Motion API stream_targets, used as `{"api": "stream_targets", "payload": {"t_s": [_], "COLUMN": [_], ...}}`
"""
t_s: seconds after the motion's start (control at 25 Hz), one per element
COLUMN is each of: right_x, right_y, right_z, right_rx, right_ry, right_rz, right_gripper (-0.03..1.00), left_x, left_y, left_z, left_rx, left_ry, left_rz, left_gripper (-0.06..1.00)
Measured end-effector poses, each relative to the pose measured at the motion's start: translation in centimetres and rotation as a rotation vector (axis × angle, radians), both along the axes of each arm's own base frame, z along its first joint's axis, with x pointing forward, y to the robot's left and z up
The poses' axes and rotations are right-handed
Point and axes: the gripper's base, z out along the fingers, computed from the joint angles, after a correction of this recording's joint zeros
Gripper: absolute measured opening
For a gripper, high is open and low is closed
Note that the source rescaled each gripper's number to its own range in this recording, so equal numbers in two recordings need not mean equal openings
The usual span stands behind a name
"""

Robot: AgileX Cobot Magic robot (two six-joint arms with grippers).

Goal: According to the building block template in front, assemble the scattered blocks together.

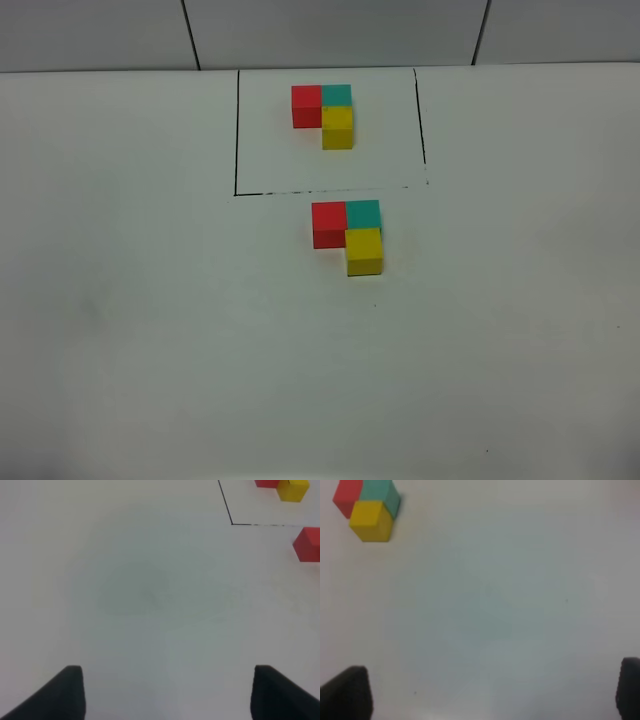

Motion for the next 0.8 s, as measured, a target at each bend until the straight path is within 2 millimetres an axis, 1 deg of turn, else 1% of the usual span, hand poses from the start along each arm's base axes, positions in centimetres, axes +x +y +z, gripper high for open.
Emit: {"api": "stream_targets", "payload": {"t_s": [0.2,0.32,0.44,0.68,0.8], "right_x": [-2.3,-3.4,-3.6,-3.6,-3.6], "right_y": [-0.2,-0.4,-0.4,-0.4,-0.5], "right_z": [-0.5,-0.6,-0.6,-0.6,-0.6], "right_rx": [0.017,0.019,0.032,0.034,0.035], "right_ry": [-0.092,-0.151,-0.159,-0.158,-0.158], "right_rz": [-0.006,-0.006,-0.018,-0.025,-0.026], "right_gripper": [0.96,0.93,0.87,0.71,0.68], "left_x": [0.0,0.0,0.0,0.0,0.0], "left_y": [0.0,0.0,0.0,0.0,0.0], "left_z": [0.0,0.0,0.0,0.0,0.0], "left_rx": [0.000,0.000,0.000,-0.001,-0.001], "left_ry": [0.000,0.000,0.000,0.000,0.000], "left_rz": [0.000,0.000,0.000,0.001,0.001], "left_gripper": [0.54,0.54,0.54,0.54,0.54]}}
